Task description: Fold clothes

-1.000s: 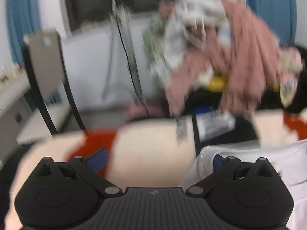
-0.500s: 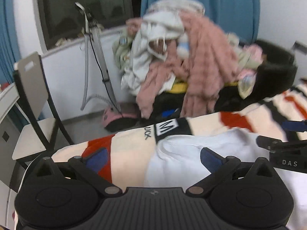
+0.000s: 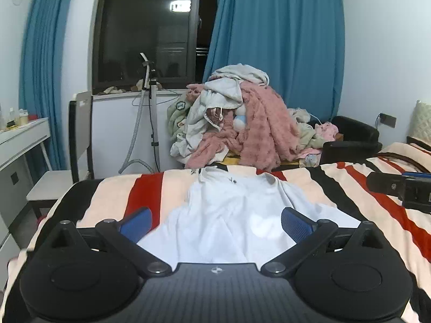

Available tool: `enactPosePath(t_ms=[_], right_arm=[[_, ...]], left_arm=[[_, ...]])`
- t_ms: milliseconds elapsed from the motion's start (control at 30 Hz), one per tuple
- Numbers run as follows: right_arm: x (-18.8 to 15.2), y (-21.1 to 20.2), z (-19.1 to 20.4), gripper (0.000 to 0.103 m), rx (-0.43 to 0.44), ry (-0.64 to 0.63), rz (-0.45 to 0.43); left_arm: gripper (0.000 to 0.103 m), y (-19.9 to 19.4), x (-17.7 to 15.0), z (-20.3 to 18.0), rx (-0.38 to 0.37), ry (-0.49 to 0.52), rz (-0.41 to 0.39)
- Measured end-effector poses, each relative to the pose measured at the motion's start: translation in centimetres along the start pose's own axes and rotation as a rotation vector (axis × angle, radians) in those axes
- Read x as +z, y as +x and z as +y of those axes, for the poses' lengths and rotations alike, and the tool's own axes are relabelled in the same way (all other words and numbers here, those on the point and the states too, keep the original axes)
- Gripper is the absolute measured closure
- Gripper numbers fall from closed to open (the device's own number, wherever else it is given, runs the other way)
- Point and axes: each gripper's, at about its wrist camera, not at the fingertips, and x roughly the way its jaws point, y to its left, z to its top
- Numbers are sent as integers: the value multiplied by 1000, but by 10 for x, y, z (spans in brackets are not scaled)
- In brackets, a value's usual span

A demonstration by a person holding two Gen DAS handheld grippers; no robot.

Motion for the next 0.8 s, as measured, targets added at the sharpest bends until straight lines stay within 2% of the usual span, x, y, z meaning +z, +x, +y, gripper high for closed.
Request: enactPosePath(t_ms=[100, 300, 367, 433, 500, 633, 800], right_arm=[[-22, -20, -4, 23, -5, 2, -46], [-75, -28, -24, 23, 22, 65, -116], [-96, -25, -31, 23, 23, 95, -126], [-107, -16, -35, 23, 17, 124, -90], [-106, -9, -36, 23, 20, 139, -66], [-103, -9, -31, 23, -1, 126, -111], [-112, -6, -29, 23, -42, 119, -78]], left_arm=[[0, -29, -23, -7, 33, 0, -55], [0, -48, -72, -20, 96, 19, -130], [0, -48, -85, -23, 70, 3, -115], [0, -42, -92, -27, 46, 16, -98], [0, -39, -96, -34, 40, 44, -93], [0, -30, -103, -39, 29, 45, -68], [0, -8, -109, -32, 29, 0, 19]])
